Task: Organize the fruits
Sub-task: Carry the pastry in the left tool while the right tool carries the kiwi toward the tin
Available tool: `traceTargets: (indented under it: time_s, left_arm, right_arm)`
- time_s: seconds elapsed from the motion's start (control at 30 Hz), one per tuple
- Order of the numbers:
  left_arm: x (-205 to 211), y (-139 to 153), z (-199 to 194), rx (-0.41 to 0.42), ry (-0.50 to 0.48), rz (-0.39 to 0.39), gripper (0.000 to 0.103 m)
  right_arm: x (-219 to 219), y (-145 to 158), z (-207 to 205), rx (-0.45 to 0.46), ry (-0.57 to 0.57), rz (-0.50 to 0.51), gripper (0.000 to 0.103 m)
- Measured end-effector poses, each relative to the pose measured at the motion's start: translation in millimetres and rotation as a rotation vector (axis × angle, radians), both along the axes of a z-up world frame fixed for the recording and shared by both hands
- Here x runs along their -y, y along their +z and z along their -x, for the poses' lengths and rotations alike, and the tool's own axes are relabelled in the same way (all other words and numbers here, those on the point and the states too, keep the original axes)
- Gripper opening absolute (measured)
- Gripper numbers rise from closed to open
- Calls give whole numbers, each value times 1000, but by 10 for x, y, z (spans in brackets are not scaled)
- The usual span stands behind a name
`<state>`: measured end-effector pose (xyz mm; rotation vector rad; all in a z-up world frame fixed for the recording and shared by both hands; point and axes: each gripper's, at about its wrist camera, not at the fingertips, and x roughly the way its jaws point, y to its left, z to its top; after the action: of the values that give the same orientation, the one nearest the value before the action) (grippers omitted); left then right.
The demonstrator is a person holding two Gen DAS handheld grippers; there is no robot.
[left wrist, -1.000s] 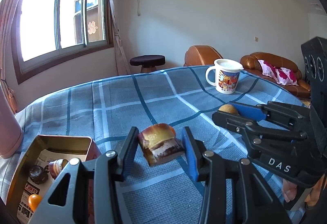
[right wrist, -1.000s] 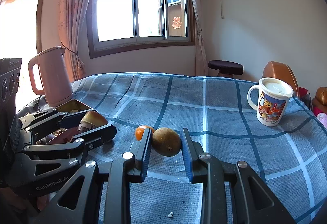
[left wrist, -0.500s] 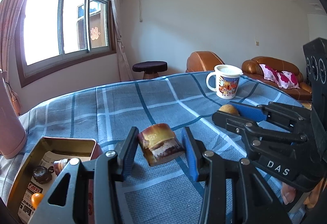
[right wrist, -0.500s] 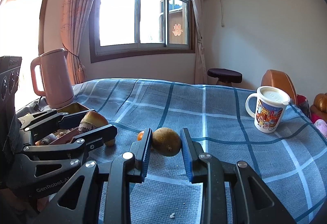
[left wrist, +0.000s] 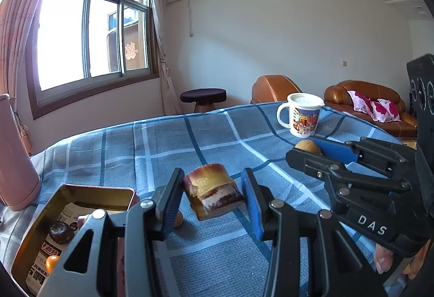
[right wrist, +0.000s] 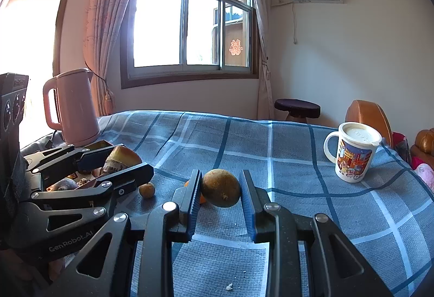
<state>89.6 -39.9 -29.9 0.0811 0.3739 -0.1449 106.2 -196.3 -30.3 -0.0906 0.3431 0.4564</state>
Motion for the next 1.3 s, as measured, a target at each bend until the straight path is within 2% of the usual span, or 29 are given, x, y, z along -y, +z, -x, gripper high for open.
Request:
traceTargets:
  time_s: [0.63, 1.3]
  left_arm:
    - [-42, 50, 135, 72, 47, 6, 45]
    - [-88, 63, 228, 64, 49, 22, 45]
  right_arm:
    - [-25, 32, 133, 68, 11, -3, 30]
    - [-137, 47, 209, 92, 28, 26, 30]
